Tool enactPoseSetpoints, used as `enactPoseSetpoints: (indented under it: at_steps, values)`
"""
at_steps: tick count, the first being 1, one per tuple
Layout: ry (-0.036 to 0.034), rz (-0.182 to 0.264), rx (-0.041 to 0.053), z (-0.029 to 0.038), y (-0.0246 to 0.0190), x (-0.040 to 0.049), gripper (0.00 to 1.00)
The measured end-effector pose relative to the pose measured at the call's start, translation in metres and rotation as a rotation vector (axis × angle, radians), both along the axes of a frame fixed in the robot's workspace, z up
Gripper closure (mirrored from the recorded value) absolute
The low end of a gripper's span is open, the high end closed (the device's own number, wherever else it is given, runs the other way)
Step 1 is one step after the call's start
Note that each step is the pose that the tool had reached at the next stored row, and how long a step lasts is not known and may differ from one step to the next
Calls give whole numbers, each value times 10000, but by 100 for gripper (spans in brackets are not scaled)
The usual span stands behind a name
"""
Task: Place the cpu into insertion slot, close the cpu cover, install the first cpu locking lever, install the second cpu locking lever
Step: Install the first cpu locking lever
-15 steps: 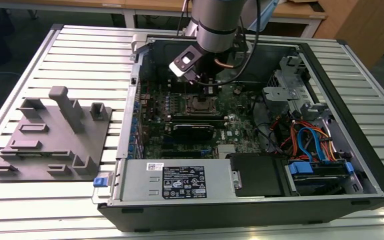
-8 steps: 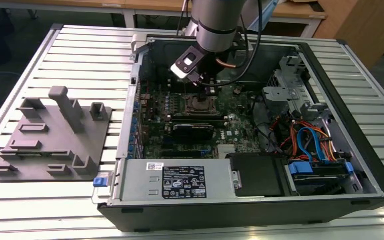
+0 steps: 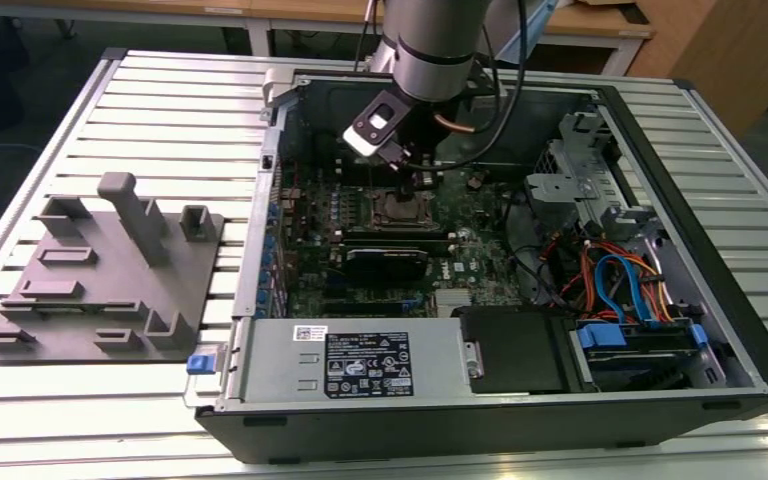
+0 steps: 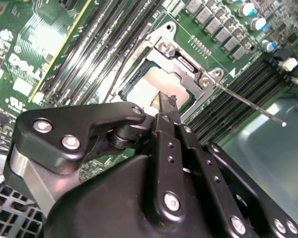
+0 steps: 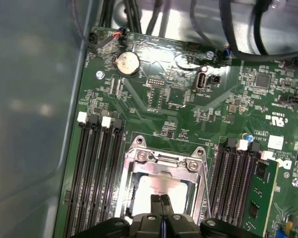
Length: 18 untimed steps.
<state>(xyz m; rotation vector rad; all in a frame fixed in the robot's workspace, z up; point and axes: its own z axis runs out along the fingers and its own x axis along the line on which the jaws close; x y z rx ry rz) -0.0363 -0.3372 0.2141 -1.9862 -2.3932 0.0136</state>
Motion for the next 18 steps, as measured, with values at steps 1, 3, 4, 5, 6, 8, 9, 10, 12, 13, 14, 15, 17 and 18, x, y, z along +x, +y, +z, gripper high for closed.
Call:
enactPoseSetpoints:
  at_steps: [1, 3, 4, 5, 6, 8, 9, 10, 12, 13, 14, 15, 17, 18]
  values:
    - [1, 174, -1, 0, 0, 0, 90]
    - [1, 550, -2, 1, 0, 0, 90]
    - [1, 730, -2, 0, 0, 0, 90]
    - [1, 910, -2, 1, 0, 0, 90]
    - [1, 1089, -2, 0, 0, 0, 90]
    - [1, 1447, -2, 1, 0, 0, 90]
    - [1, 1624, -2, 0, 0, 0, 90]
    - [1, 1805, -1, 0, 0, 0, 90]
    - [0, 2138, -2, 0, 0, 0, 90]
    - [1, 2305, -1, 0, 0, 0, 90]
    - [0, 2477, -1, 0, 0, 0, 90]
    - [1, 2650, -1, 0, 0, 0, 90]
    - [1, 2952, -2, 1, 0, 0, 90]
    - [0, 3069, -2, 0, 0, -1, 90]
